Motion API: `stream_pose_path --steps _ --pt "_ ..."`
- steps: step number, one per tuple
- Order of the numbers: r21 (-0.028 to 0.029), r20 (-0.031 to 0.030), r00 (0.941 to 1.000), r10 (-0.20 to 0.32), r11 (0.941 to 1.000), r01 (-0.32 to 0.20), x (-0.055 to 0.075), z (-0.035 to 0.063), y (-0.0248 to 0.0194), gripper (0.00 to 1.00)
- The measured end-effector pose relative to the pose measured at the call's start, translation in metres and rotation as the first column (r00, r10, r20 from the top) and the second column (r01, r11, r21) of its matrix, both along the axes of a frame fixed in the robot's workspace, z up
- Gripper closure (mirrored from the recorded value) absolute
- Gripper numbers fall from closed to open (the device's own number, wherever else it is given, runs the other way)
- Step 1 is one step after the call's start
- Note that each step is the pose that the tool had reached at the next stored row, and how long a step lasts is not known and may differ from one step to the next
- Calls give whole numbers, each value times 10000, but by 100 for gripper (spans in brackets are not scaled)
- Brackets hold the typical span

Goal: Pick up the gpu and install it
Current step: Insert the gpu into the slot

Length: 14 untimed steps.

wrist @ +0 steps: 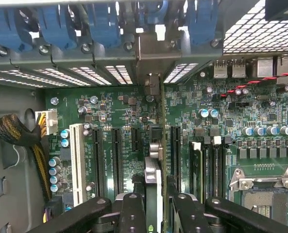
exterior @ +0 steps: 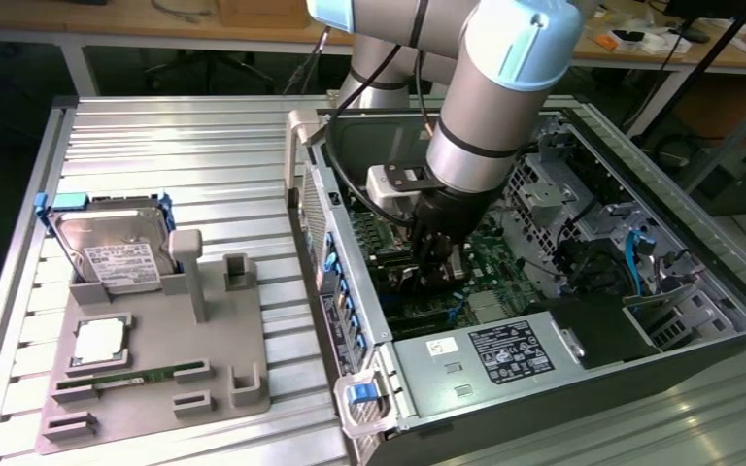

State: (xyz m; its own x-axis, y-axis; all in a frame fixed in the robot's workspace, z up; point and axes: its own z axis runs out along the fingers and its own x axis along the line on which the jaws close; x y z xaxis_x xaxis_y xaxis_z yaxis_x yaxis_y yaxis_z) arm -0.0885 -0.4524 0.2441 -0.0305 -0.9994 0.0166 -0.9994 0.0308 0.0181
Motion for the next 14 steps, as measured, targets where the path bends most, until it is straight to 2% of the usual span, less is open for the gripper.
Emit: stream_pose_path --steps 3,5,6,7,14 --pt "18 4 10000 -5 10000 5 -2 -7 2 72" --pt "6 3 10000 -3 10000 3 -1 -2 1 60" --pt "0 0 10000 0 10000 0 0 9 0 60" --pt "-2 -2 10000 0 10000 0 0 57 0 53" --pt "16 -2 9999 -116 9999 116 -14 414 0 53"
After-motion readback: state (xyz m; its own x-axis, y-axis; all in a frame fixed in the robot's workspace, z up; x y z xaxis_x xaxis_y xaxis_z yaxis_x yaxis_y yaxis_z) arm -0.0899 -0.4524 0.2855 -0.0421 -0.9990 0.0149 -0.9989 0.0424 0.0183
